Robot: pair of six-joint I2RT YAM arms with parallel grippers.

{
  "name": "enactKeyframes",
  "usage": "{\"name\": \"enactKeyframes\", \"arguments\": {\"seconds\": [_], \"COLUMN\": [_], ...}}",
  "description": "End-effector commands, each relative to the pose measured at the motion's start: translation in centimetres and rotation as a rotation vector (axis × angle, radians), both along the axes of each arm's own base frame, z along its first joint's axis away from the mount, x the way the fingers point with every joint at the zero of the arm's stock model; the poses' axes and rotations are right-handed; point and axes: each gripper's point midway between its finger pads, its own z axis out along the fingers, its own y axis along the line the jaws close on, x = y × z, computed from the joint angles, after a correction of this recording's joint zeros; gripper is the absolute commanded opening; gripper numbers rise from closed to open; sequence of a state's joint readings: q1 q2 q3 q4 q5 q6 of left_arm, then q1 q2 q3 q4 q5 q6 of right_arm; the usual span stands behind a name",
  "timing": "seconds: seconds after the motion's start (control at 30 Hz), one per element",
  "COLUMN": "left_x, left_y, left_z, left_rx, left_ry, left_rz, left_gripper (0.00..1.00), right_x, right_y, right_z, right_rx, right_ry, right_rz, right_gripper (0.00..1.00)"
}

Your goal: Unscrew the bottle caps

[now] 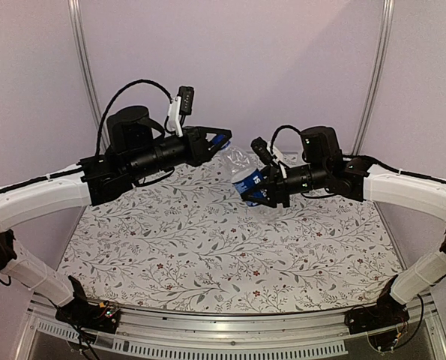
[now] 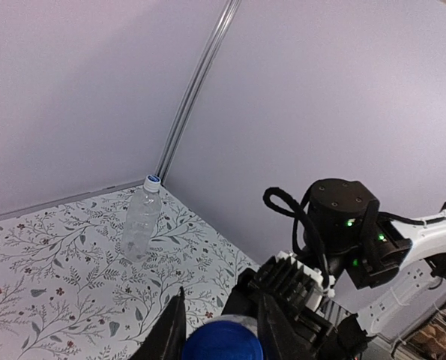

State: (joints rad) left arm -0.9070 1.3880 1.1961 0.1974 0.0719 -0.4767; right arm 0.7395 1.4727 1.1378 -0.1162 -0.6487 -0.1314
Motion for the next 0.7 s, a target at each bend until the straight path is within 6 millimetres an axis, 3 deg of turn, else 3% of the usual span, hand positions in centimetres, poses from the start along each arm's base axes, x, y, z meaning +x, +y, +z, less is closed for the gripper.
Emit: {"name": "enactKeyframes", "arguments": {"seconds": [0.0,0.4,0.67], "left_x": [-0.2,1.6,0.9], "left_y": [0.6,2.3,1.9], "left_z": [3.4,2.6,2.9], "left_rx": [-0.092,-0.149,-0.172], "left_ry": [-0.055,0.106,0.092], "left_rz": [-0.006,0.115,0.066], "left_gripper": [0.24,0.24,0.29], "right_x": [0.5,0.9,0.3], "right_y": [-0.3,-0.6,-0.3], "right_z": [-0.4,-0.6,-0.5], "right_rx": [-0.013,-0.024,-0.008], "right_ry": [0.024,0.011,0.020], "right_rz": [-0.028,-0.052,-0.013], "right_gripper": [0.40,0.40,0.40]}}
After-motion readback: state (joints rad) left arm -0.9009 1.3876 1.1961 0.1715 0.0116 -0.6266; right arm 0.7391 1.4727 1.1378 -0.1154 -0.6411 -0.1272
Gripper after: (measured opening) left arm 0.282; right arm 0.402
